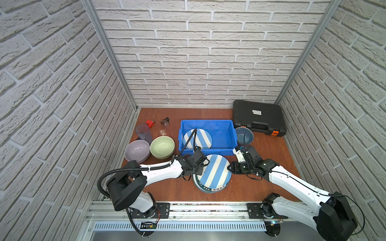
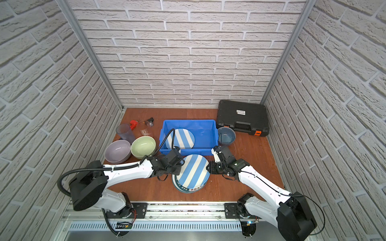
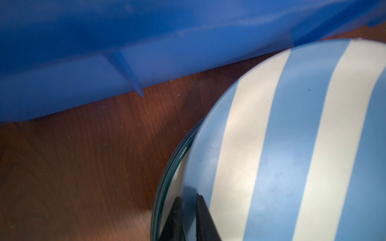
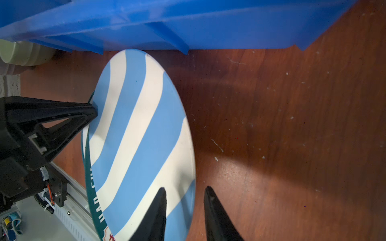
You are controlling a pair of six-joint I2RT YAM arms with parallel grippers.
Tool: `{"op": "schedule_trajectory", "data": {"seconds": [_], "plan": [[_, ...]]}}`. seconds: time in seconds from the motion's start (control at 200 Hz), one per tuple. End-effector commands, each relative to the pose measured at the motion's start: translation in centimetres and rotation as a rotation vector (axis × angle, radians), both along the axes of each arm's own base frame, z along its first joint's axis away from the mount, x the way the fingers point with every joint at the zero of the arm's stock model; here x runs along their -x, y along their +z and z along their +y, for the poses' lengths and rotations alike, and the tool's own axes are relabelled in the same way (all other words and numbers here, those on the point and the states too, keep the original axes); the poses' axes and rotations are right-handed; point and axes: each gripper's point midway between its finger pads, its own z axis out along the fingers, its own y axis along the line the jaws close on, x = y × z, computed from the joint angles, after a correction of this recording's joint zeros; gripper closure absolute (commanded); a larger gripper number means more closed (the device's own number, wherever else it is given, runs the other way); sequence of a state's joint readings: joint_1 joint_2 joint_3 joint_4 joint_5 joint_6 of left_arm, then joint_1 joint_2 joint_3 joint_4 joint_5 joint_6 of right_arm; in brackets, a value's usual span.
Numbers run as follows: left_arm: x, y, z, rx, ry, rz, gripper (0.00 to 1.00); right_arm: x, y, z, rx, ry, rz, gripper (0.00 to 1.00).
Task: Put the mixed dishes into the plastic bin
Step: 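Close the right gripper on the top striped plate edge while the left steadies the stack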
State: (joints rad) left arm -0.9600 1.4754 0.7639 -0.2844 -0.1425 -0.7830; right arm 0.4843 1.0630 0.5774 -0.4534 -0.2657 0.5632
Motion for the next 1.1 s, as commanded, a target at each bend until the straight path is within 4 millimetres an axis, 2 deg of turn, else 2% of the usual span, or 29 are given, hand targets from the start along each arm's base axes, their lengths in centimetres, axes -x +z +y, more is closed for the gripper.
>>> {"op": "schedule_trajectory", "data": {"seconds": [0.0, 0.47, 0.71, 1.095], "plan": [[0.9, -1.2, 0.7, -0.052, -0.004, 0.040, 0.85, -0.4, 0.8, 1.0, -0.061, 0.003, -0.018, 0.70], [0.9, -0.7, 0.7, -0.042, -0.003, 0.033, 0.85, -0.9, 3.8, 3.0, -0.202, 0.025, -0.059, 0.81], [0.8, -0.1, 0.7, -0.030, 0.000, 0.024, 0.86, -1.1, 4.0, 3.9, -0.256, 0.040, -0.048, 0.86], [0.7, 0.0, 0.3, -0.006, 0.001, 0.021, 0.86, -1.3, 4.0, 4.5, -0.279, 0.052, -0.038, 0.85]]}}
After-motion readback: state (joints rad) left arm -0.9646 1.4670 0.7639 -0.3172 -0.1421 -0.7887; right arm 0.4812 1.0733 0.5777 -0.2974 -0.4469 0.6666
